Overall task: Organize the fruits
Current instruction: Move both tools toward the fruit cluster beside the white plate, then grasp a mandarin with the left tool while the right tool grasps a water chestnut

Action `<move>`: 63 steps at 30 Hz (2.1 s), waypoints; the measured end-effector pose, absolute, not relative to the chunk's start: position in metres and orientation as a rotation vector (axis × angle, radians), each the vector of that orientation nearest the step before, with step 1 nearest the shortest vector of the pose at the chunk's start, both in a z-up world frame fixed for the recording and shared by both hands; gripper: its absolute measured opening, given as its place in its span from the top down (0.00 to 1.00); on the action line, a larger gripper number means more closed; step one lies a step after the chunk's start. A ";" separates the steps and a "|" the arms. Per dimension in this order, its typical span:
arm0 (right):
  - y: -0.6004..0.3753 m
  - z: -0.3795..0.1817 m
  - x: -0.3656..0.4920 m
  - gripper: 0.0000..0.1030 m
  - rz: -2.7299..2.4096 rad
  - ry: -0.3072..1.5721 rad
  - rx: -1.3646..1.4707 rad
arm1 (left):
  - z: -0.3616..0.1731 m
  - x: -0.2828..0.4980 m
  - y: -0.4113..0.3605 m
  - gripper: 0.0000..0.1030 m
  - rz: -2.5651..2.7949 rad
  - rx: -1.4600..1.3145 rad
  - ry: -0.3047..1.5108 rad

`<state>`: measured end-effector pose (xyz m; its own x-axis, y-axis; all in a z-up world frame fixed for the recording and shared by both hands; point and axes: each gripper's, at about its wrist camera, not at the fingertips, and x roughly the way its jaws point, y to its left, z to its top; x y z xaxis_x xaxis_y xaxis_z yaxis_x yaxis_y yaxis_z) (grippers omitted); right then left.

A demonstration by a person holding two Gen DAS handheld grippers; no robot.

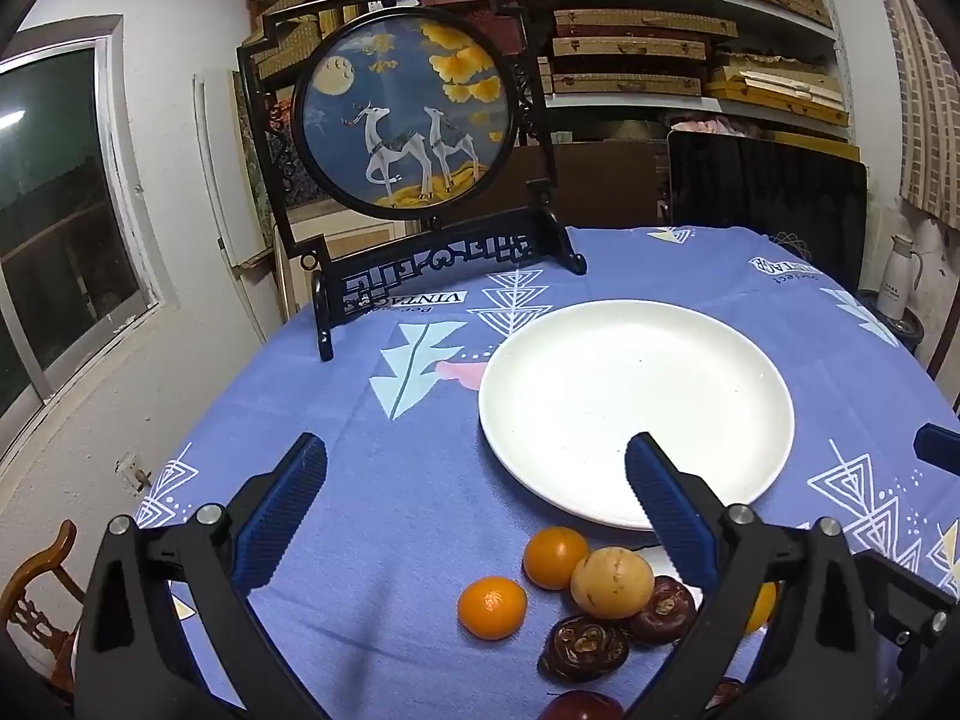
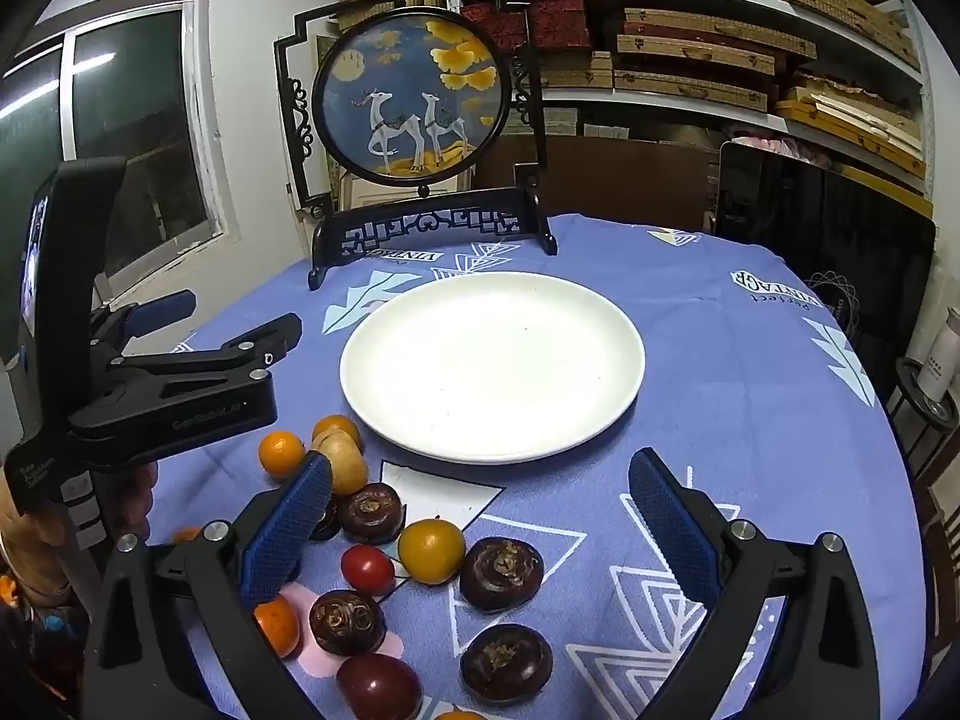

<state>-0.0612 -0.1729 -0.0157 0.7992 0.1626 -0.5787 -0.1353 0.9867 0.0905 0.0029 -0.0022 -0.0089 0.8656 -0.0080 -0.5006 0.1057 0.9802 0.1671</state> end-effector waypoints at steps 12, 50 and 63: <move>-0.171 -0.017 -0.069 0.03 0.177 0.630 0.046 | -0.008 -0.001 -0.005 0.05 -0.069 0.208 0.525; -0.122 -0.079 -0.152 0.60 0.557 0.980 -0.055 | -0.096 -0.067 0.048 0.44 -0.456 0.399 0.879; -0.154 -0.022 -0.117 0.60 0.515 0.805 -0.034 | -0.035 -0.035 0.034 0.56 -0.459 0.318 0.800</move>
<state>-0.1169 -0.1543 -0.0218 0.5769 0.4275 -0.6960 -0.4532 0.8764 0.1627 -0.0354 0.0336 -0.0348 0.6073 -0.2720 -0.7464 0.5072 0.8559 0.1008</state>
